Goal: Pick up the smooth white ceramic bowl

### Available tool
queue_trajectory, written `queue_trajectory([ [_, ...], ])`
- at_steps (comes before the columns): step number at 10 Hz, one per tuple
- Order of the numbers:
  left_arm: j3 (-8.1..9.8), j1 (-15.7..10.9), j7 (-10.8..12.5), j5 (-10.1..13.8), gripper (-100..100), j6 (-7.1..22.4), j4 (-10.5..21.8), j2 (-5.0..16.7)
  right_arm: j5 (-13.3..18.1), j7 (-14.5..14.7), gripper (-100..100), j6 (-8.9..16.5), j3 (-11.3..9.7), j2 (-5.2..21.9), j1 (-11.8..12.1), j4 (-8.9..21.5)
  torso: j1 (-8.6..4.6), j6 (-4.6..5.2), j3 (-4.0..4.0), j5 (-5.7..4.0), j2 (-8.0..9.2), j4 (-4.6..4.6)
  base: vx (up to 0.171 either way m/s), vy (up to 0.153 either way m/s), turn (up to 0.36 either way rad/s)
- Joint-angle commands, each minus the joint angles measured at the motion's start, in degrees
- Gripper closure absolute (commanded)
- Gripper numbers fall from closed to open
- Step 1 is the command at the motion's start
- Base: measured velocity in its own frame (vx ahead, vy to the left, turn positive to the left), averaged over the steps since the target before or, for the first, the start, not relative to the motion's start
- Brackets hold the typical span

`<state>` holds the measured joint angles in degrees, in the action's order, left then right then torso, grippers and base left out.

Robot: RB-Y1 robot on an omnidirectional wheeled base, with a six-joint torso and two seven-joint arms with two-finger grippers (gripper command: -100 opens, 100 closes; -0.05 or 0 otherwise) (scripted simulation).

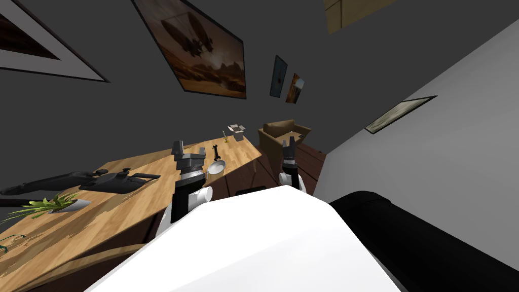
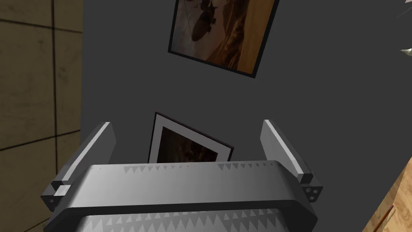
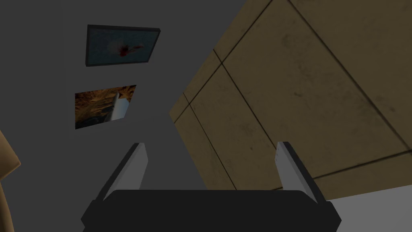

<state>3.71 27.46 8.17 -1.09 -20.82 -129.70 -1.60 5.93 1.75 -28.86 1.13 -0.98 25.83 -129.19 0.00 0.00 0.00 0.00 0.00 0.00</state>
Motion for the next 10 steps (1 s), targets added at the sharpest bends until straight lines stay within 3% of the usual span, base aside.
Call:
queue_trajectory([
  [1,0.2,-0.2,0.0,0.8,-100,1.2,0.3,2.7,0.0,0.0,0,0.0,0.0,0.0,0.0,0.0,0.0,0.0,0.0,0.0,0.0,0.0,-0.004,-0.025,-0.012],
  [5,1.07,-0.8,0.1,3.4,-100,5.5,1.5,7.1,0.0,0.0,0,0.0,0.0,0.0,0.0,0.0,-0.2,0.0,0.01,-0.04,0.02,0.0,-0.005,-0.057,-0.009],
  [10,3.36,-2.2,0.6,7.9,-100,13.9,4.8,10.6,0.0,0.0,0,0.0,0.0,0.0,0.0,0.0,-0.32,0.01,0.0,-0.07,0.0,0.0,0.001,-0.092,-0.007],
])
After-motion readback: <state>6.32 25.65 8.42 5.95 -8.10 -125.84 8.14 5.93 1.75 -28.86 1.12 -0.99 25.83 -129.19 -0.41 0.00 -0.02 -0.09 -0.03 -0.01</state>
